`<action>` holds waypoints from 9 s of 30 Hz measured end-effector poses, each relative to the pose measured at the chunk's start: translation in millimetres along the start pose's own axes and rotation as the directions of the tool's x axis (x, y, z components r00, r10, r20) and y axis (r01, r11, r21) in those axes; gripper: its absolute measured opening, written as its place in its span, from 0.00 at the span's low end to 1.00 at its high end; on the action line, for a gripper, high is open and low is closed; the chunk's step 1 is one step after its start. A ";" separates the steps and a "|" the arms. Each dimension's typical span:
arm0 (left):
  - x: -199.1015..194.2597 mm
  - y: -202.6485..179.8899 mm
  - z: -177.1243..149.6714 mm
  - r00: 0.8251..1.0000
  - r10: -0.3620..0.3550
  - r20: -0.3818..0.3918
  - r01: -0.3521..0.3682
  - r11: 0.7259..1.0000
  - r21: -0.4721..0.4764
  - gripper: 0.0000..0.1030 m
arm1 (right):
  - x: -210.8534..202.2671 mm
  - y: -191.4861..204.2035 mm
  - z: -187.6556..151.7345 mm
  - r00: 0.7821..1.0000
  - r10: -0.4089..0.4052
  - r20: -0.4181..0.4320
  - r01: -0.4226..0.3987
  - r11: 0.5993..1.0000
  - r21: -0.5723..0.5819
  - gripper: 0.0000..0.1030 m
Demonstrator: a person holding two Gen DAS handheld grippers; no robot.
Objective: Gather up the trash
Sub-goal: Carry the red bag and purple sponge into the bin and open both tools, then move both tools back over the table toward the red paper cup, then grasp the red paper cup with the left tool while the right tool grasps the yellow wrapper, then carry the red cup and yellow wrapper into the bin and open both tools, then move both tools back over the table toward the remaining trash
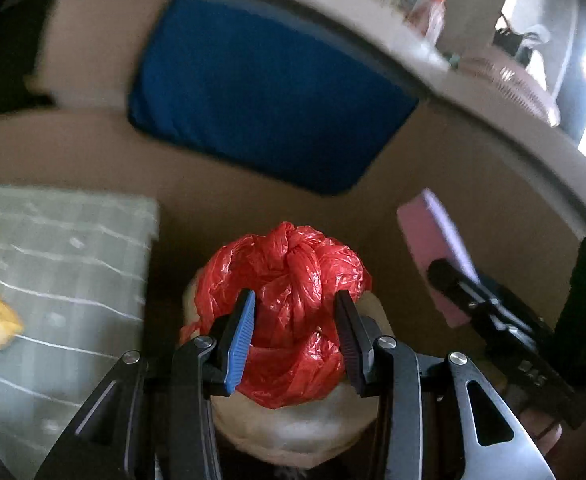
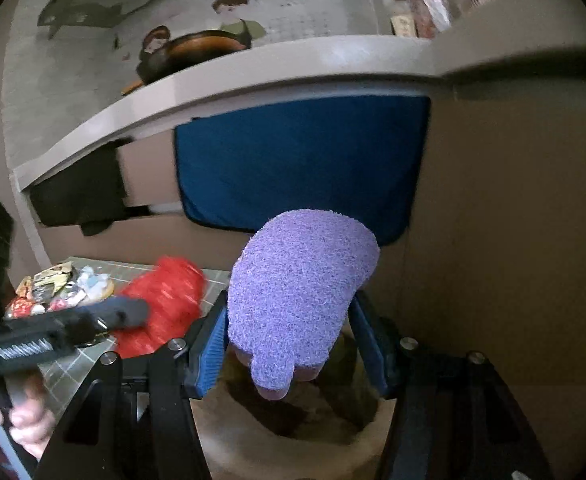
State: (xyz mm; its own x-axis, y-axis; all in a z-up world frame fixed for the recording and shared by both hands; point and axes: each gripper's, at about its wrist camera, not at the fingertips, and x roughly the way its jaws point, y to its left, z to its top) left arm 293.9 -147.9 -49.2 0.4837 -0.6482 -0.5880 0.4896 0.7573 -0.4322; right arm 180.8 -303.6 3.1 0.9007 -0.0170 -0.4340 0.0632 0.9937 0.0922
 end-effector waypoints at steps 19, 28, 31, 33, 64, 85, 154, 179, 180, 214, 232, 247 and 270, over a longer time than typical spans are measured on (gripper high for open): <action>68.4 16.1 -33.6 0.985 0.121 -0.126 -0.092 0.972 0.216 0.37 | 56.0 -11.0 -41.6 0.989 0.025 -0.149 -0.018 0.999 0.050 0.54; 55.7 28.3 -32.8 0.987 0.107 -0.122 -0.088 0.985 0.146 0.38 | 60.7 -4.6 -53.5 0.984 0.045 -0.170 -0.039 0.998 0.039 0.54; 46.5 32.0 -31.2 0.991 0.029 -0.128 -0.020 0.997 0.078 0.47 | 60.1 -3.7 -57.1 0.984 0.045 -0.173 -0.039 0.999 0.036 0.55; 40.7 32.3 -28.6 0.992 0.000 -0.125 0.005 0.999 0.044 0.51 | 60.9 -2.6 -59.1 0.982 0.056 -0.181 -0.049 0.998 0.048 0.56; -233.7 132.5 -61.1 0.814 0.501 0.295 -0.466 0.866 -0.183 0.55 | -10.6 130.4 -31.0 0.989 0.116 -0.094 -0.129 0.979 -0.157 0.64; -301.6 246.3 -106.9 0.747 0.617 0.249 -0.500 0.768 -0.401 0.55 | 22.7 243.0 -45.9 0.949 0.269 -0.162 -0.305 0.915 -0.264 0.64; -252.4 279.2 -98.2 0.888 0.430 0.162 -0.317 0.829 -0.460 0.05 | 199.3 309.0 -44.6 0.766 0.443 -0.466 -0.581 0.787 -0.208 0.63; -257.3 217.6 -75.5 0.847 0.482 0.224 -0.401 0.856 -0.325 0.03 | 86.8 284.6 -49.3 0.829 0.421 -0.368 -0.529 0.804 -0.272 0.17; -256.9 207.7 -70.5 0.847 0.476 0.236 -0.399 0.864 -0.308 0.03 | 81.1 275.5 -44.0 0.837 0.421 -0.351 -0.519 0.815 -0.259 0.17; -42.2 -18.0 -19.7 0.992 0.077 0.095 -0.089 0.989 0.121 0.03 | 4.1 12.5 -31.6 0.991 0.099 -0.088 -0.098 0.995 0.019 0.17; 29.5 18.4 -42.1 0.992 0.045 -0.122 -0.042 0.999 0.028 0.07 | 62.7 -9.4 -71.5 0.966 0.129 -0.224 -0.110 0.989 0.095 0.17; -0.9 36.4 -41.6 0.991 -0.047 -0.122 0.033 0.993 -0.112 0.40 | 58.6 1.3 -72.0 0.969 0.115 -0.221 -0.095 0.991 0.099 0.40; -159.3 59.9 -31.1 0.956 0.202 0.211 -0.206 0.979 -0.004 0.42 | -11.8 93.2 -27.3 0.992 0.100 -0.075 -0.106 0.991 -0.080 0.49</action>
State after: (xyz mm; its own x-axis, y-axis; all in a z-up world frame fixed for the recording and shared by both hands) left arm 223.6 3.1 -2.7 0.7148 -0.4835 -0.5053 0.3763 0.8749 -0.3048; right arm 164.3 -207.7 -7.6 0.8675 0.0913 -0.4889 -0.0677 0.9955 0.0659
